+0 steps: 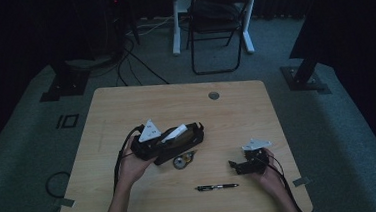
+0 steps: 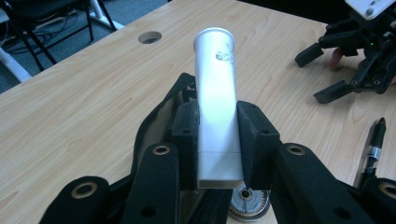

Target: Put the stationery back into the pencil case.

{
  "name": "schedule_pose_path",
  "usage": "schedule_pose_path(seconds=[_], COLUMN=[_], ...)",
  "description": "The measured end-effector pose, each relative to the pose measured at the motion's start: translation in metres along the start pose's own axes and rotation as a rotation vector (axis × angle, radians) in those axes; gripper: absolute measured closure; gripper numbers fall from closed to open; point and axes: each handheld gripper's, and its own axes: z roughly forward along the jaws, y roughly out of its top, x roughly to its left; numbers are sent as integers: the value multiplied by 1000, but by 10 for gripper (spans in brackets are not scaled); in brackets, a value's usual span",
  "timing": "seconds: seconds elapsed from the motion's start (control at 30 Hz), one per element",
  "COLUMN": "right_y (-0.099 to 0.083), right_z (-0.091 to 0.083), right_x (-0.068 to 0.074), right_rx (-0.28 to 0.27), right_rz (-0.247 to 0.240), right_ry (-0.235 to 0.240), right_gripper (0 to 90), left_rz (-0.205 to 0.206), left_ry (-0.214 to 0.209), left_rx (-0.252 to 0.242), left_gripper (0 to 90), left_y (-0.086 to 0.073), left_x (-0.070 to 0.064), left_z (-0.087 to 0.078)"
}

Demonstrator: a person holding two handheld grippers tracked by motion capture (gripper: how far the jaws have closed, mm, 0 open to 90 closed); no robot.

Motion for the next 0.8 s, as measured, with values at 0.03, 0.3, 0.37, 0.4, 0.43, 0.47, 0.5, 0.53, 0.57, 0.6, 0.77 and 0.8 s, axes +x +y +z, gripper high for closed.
schedule_pose_path(seconds=[0.03, 0.3, 0.37, 0.4, 0.43, 0.47, 0.5, 0.53, 0.57, 0.6, 0.77, 0.8], right_y=[0, 0, 0, 0, 0, 0, 0, 0, 0, 0, 0, 0], right_z=[0, 0, 0, 0, 0, 0, 0, 0, 0, 0, 0, 0], right_x=[0, 0, 0, 0, 0, 0, 0, 0, 0, 0, 0, 0], right_rx=[0, 1, 0, 0, 0, 0, 0, 0, 0, 0, 0, 0], right_rz=[0, 1, 0, 0, 0, 0, 0, 0, 0, 0, -1, -1], right_ry=[0, 0, 0, 0, 0, 0, 0, 0, 0, 0, 0, 0], right_gripper=[116, 116, 116, 116, 116, 116, 116, 116, 116, 116, 116, 116], left_rz=[-3, 1, 0, -1, -3, -3, -5, -3, -3, -3, -9, -9], left_ry=[0, 10, 8, 8, 7, 10, 11, 11, 11, 12, 14, 13], left_rx=[-2, 11, 10, 10, 10, 14, 18, 25, 28, 31, 40, 42], left_gripper=[712, 712, 712, 712, 712, 712, 712, 712, 712, 712, 712, 712], left_y=[0, -3, -3, -3, -3, -4, -4, -4, -5, -5, -6, -7], left_x=[0, 4, 5, 5, 5, 6, 6, 6, 7, 7, 9, 10], left_z=[1, 6, 7, 8, 9, 10, 11, 12, 13, 14, 18, 19])
